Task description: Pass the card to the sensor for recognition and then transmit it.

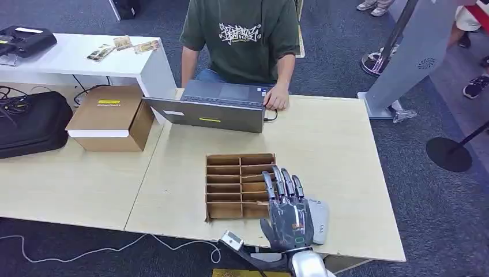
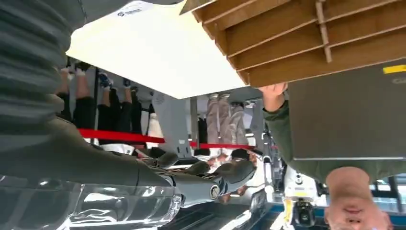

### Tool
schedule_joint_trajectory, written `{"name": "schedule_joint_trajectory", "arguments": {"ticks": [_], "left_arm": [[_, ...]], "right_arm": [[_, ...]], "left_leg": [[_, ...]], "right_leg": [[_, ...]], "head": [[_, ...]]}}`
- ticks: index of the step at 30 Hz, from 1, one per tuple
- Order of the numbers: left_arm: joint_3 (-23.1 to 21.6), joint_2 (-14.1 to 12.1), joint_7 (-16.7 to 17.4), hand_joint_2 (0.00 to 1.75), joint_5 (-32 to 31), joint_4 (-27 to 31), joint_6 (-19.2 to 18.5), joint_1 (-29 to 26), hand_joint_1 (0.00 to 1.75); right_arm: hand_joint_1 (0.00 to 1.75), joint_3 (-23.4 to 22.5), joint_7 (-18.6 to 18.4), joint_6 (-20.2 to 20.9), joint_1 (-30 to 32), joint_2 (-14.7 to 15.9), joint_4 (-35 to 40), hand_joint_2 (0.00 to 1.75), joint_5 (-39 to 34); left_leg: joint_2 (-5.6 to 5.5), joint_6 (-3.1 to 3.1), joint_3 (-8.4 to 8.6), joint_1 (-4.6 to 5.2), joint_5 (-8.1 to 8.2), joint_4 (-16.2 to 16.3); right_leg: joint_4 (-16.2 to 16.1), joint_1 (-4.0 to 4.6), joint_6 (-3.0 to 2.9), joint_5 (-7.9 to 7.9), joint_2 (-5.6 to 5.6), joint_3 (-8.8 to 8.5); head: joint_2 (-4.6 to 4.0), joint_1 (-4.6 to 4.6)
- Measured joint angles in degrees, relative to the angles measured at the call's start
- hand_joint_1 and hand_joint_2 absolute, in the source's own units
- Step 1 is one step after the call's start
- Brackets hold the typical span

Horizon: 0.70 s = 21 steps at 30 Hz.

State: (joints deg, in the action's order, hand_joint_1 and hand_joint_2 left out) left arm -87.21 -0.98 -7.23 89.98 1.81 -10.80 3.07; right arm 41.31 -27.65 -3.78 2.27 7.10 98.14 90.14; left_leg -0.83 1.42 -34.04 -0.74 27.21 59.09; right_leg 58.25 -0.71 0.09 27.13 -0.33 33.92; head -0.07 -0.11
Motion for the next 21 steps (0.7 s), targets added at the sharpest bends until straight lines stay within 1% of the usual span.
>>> {"name": "schedule_joint_trajectory", "arguments": {"ticks": [2,6,7,10,11,14,21], "left_arm": [[0.0,0.0,0.0,0.00,0.0,0.0,0.0,0.0,0.00],[0.0,-0.1,0.0,0.00,0.0,0.0,0.0,0.0,0.00],[0.0,-0.1,0.0,0.00,0.0,0.0,0.0,0.0,0.00],[0.0,-0.1,0.0,0.00,0.0,0.0,0.0,0.1,0.00],[0.0,-0.1,0.0,0.00,-0.1,0.0,0.0,0.1,0.00],[0.0,-0.1,0.0,0.00,-0.2,0.0,0.0,0.1,0.00],[0.0,-0.2,0.0,0.00,-0.2,0.0,0.0,0.1,0.00]], "right_arm": [[0.00,-0.4,1.8,0.7,0.3,-0.8,-0.4,1.75,0.0],[0.00,-1.0,3.3,1.1,0.4,-1.9,-1.4,1.75,0.0],[0.00,-1.1,3.6,0.9,0.3,-2.2,-1.7,0.00,0.0],[0.00,-1.4,4.4,0.3,-0.1,-2.9,-2.6,0.00,0.0],[0.00,-1.5,4.8,-0.1,-0.3,-3.2,-2.9,1.75,0.0],[0.00,-1.7,5.7,-1.9,-0.9,-3.8,-4.1,1.75,0.0],[0.00,-1.7,5.5,-5.5,-2.6,-3.9,-7.7,1.75,0.0]], "left_leg": [[0.00,0.00,0.00,0.00,0.00,0.0],[0.01,0.00,-0.01,0.01,0.00,0.0],[0.01,0.00,-0.01,0.01,0.00,0.0],[0.02,0.00,0.00,0.02,0.00,0.0],[0.02,0.00,0.00,0.01,0.00,0.0],[0.02,0.00,0.00,0.01,0.00,0.0],[0.02,0.00,0.00,0.01,0.00,0.0]], "right_leg": [[0.0,0.00,0.00,0.00,0.00,0.00],[0.0,0.00,0.00,0.00,0.00,-0.01],[0.0,0.00,0.00,0.00,0.00,-0.01],[0.0,0.00,0.01,0.00,0.01,-0.01],[0.0,0.00,0.01,0.00,0.01,-0.01],[0.0,0.00,0.00,0.00,0.01,-0.01],[0.0,0.00,0.00,0.00,0.01,-0.01]], "head": [[0.00,0.02],[0.00,0.02],[0.00,0.00],[0.00,0.02],[0.00,0.00],[0.00,0.00],[0.00,0.02]]}}
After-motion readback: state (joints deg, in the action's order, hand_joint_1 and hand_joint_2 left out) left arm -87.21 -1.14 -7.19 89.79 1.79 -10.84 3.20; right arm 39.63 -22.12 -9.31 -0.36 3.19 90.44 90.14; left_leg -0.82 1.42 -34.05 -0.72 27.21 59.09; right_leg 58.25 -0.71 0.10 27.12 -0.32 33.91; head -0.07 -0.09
